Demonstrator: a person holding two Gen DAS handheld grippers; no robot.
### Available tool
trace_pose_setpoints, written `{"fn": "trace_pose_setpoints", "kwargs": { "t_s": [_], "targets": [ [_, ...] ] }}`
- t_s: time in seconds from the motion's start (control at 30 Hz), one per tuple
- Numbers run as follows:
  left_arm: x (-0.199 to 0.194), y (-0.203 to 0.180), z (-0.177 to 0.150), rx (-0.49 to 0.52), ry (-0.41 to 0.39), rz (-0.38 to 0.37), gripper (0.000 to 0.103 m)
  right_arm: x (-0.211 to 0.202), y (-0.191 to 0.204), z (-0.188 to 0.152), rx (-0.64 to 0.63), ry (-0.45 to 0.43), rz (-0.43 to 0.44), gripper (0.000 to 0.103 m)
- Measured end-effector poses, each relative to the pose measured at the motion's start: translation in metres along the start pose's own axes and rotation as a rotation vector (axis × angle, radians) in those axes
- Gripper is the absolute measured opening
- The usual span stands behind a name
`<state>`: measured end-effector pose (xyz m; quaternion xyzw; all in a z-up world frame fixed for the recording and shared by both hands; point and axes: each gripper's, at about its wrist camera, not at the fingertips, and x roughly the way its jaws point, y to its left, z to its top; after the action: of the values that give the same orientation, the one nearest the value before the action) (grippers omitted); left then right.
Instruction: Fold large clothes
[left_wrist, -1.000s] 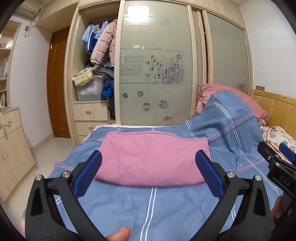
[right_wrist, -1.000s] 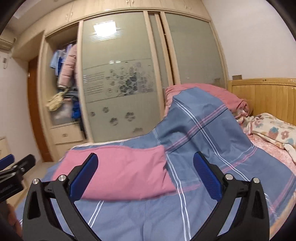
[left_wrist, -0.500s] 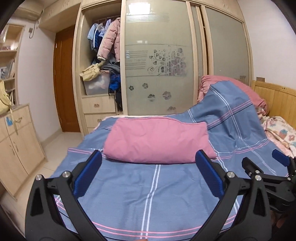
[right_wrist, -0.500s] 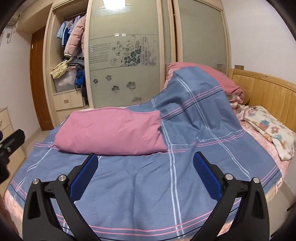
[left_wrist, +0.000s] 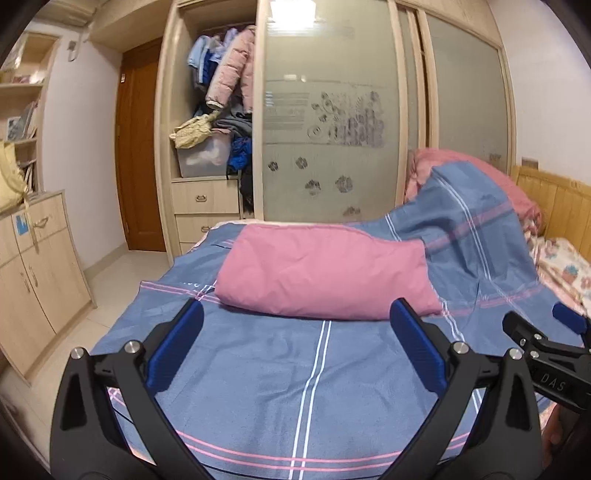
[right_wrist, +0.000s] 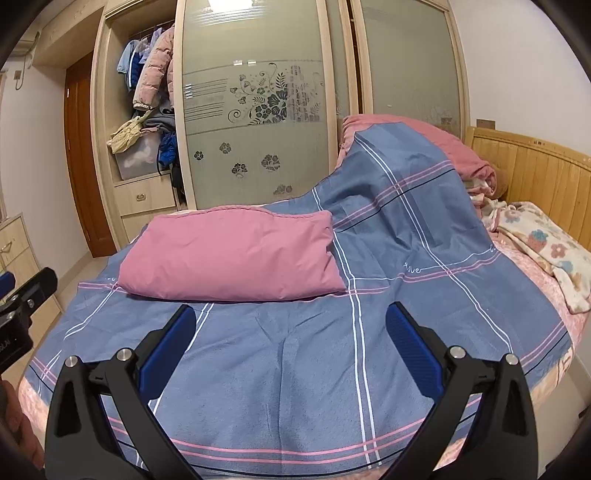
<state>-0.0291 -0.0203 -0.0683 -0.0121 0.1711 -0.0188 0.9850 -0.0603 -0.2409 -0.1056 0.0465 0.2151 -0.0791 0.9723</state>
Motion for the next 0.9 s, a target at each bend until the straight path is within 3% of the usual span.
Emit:
{"fn": "trace_pose_setpoints", "kwargs": {
  "t_s": [0.33, 0.9],
  "targets": [
    [-0.003, 0.008, -0.004, -0.001, -0.024, 0.048, 0.101, -0.003, -0.001, -0.002, 0.011, 0.003, -0.003, 0.102],
    [0.000, 0.017, -0.011, -0.001, 0.002, 0.040, 0.101, -0.004, -0.001, -0.004, 0.007, 0.021, 0.001, 0.102]
  ]
}}
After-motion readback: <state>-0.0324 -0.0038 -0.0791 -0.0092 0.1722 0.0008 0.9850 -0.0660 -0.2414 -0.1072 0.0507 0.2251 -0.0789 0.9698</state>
